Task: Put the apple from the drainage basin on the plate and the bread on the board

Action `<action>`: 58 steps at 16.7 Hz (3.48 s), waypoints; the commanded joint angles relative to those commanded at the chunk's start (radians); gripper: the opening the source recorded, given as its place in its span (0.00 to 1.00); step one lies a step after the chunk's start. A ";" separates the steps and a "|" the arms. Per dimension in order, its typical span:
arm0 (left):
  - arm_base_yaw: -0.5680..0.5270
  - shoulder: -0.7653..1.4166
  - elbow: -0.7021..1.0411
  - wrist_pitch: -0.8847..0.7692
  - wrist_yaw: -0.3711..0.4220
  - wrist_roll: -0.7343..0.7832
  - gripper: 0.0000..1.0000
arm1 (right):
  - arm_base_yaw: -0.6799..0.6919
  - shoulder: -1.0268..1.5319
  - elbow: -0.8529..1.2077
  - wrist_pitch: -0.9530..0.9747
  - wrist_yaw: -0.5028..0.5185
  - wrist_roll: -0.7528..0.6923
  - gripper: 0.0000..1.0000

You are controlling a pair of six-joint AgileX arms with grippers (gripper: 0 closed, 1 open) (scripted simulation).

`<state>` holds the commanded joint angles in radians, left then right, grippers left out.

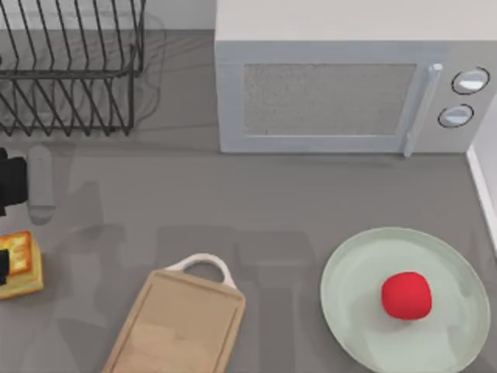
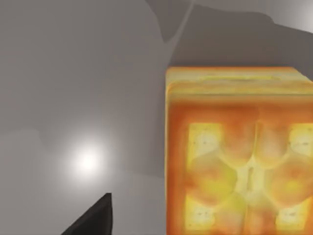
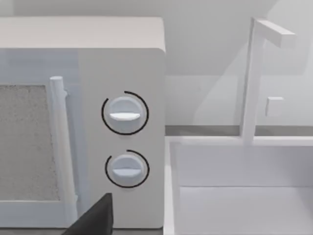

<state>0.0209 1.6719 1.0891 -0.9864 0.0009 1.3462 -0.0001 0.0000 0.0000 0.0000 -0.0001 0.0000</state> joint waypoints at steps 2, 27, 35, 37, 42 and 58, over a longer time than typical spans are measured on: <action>0.000 0.001 0.001 -0.001 0.000 0.001 1.00 | 0.000 0.000 0.000 0.000 0.000 0.000 1.00; 0.002 0.132 -0.156 0.287 0.000 0.005 0.32 | 0.000 0.000 0.000 0.000 0.000 0.000 1.00; 0.002 0.132 -0.156 0.287 0.000 0.005 0.00 | 0.000 0.000 0.000 0.000 0.000 0.000 1.00; 0.002 0.132 -0.156 0.287 0.000 0.005 0.00 | 0.000 0.000 0.000 0.000 0.000 0.000 1.00; 0.001 0.108 -0.137 0.253 0.003 -0.001 0.00 | 0.000 0.000 0.000 0.000 0.000 0.000 1.00; -0.007 -0.036 0.097 -0.138 0.002 -0.015 0.00 | 0.000 0.000 0.000 0.000 0.000 0.000 1.00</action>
<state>0.0141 1.6355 1.1859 -1.1247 0.0029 1.3314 -0.0001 0.0000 0.0000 0.0000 -0.0001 0.0000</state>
